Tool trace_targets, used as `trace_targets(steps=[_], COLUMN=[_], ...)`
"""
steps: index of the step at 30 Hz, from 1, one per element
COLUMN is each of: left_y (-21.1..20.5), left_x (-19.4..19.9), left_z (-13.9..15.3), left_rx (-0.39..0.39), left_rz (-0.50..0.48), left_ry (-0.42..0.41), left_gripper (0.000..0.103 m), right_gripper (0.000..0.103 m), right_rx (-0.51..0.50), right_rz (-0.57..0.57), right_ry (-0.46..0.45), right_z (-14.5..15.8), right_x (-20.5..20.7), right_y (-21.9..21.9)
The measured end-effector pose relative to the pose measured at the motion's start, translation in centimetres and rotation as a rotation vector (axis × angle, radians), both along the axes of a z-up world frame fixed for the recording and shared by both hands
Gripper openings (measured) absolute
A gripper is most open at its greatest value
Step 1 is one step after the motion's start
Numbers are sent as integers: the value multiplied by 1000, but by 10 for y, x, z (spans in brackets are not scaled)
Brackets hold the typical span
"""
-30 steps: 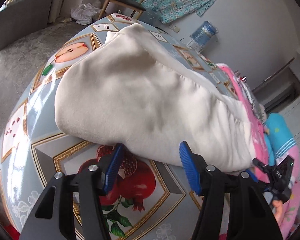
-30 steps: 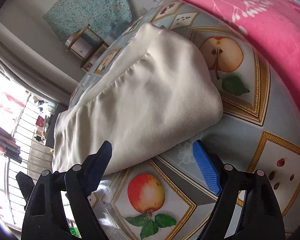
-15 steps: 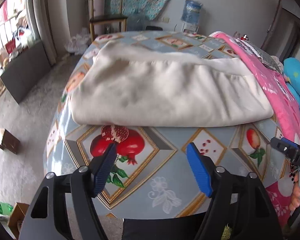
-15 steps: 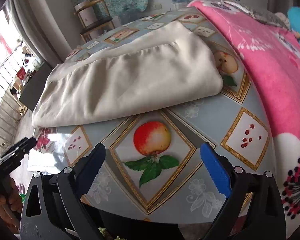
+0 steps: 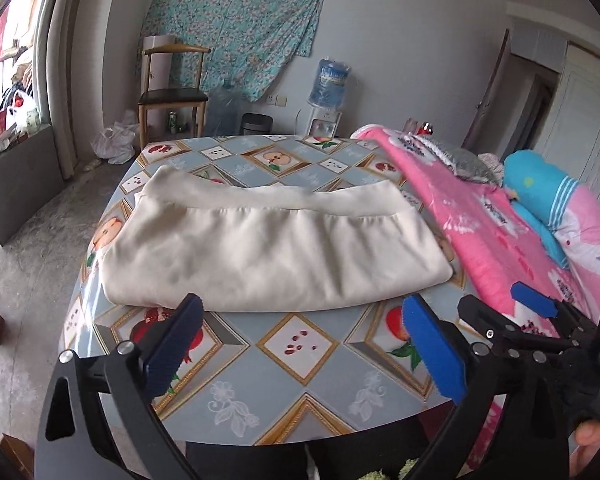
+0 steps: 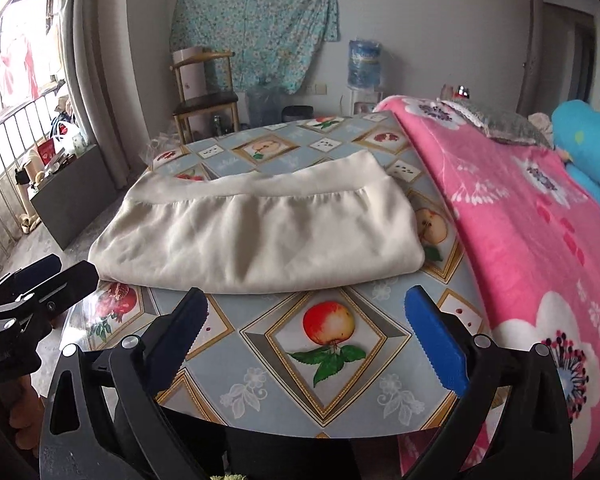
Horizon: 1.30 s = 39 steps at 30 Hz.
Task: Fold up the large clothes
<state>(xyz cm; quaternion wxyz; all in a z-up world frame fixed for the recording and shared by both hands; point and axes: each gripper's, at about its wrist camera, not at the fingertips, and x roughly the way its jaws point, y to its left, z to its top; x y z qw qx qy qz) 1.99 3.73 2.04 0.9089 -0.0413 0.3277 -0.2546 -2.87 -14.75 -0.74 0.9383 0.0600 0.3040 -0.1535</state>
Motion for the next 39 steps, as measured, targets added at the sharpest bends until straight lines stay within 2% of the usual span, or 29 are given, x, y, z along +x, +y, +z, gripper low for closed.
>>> trace_targets(steps=[3,7,11,13,17,25,29,39], left_y=[4,3,6,10,17,3,0,-10], left_x=[-1,0,-1,2,7,8,10,14], left_z=[0,-5,-12,-18,-30,-47,-52,-55], left_rx=[-14,65,142,159,172,335,341,383], left_rz=[30,118,266,319,340,345,321,285], left_ry=[21,11,-5,32,124,141,171,170], left_gripper=[98,98,98,98,98,98,98,98], right_gripper=[96,96,96,96,96,96,96,96], right_rx=[1,3,-26,-47,-29,-3,-6,8], right_rz=[-15,-26,-45,-59,-62,-62,-48,-42], right_ry=[-4,-1,29,54,84,142,172,213], right_z=[1,0,-5,-9,-15,-24,-30,-38], right_x=[-4,-6,-3,-1,2,13,19,29], right_y=[-1,-1,2,3,3,3,6,5])
